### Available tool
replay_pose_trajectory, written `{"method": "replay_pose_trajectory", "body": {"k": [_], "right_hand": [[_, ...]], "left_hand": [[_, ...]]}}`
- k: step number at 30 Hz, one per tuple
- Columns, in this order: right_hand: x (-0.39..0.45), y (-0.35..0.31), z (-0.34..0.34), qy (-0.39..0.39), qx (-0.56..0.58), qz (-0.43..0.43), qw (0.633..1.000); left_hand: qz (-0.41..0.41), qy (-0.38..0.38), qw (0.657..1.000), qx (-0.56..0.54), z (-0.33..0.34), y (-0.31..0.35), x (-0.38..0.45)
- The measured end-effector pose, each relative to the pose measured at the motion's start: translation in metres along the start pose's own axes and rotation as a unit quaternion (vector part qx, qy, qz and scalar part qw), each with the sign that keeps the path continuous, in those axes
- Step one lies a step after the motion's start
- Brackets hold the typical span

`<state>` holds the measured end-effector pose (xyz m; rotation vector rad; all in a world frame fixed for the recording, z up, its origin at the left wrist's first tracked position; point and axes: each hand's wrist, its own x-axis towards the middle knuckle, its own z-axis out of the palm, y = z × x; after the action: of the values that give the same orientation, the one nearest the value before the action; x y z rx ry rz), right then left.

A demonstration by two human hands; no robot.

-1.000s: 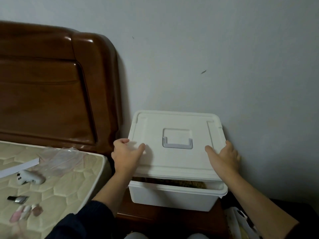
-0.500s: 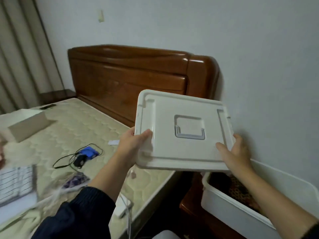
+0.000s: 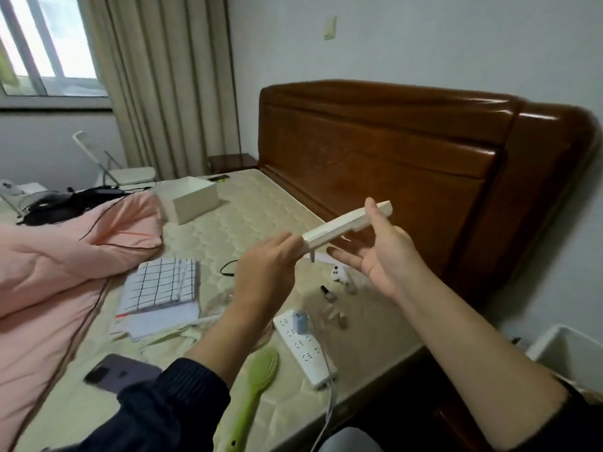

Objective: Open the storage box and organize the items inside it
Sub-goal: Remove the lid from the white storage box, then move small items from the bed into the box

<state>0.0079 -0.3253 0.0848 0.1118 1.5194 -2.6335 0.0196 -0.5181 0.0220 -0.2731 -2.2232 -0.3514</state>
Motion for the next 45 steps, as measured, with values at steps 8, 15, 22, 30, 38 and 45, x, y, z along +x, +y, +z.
{"method": "replay_pose_trajectory", "body": {"k": [8,15,22,30,38,45], "right_hand": [[0.019,0.108,0.031,0.055,-0.009,0.076,0.996],[0.029,0.223,0.037,0.048,-0.023,0.164,0.985],[0.026,0.291,0.043,-0.011,-0.105,0.304,0.947],[0.004,0.326,0.040,-0.036,-0.162,0.386,0.908],[0.003,0.264,0.015,-0.059,-0.222,0.312,0.922],[-0.004,0.156,-0.068,0.059,-0.281,0.134,0.948]], "left_hand": [[-0.332,-0.158,0.928,-0.067,-0.032,-0.082,-0.054],[-0.723,-0.022,0.635,-0.269,-0.036,-0.155,-0.143],[-0.678,0.001,0.728,-0.105,-0.041,-0.185,-0.220],[-0.743,-0.125,0.658,-0.028,-0.028,-0.190,-0.251],[-0.648,-0.177,0.736,-0.089,-0.008,-0.149,-0.189],[-0.483,-0.135,0.828,-0.252,0.022,-0.056,-0.122]]}}
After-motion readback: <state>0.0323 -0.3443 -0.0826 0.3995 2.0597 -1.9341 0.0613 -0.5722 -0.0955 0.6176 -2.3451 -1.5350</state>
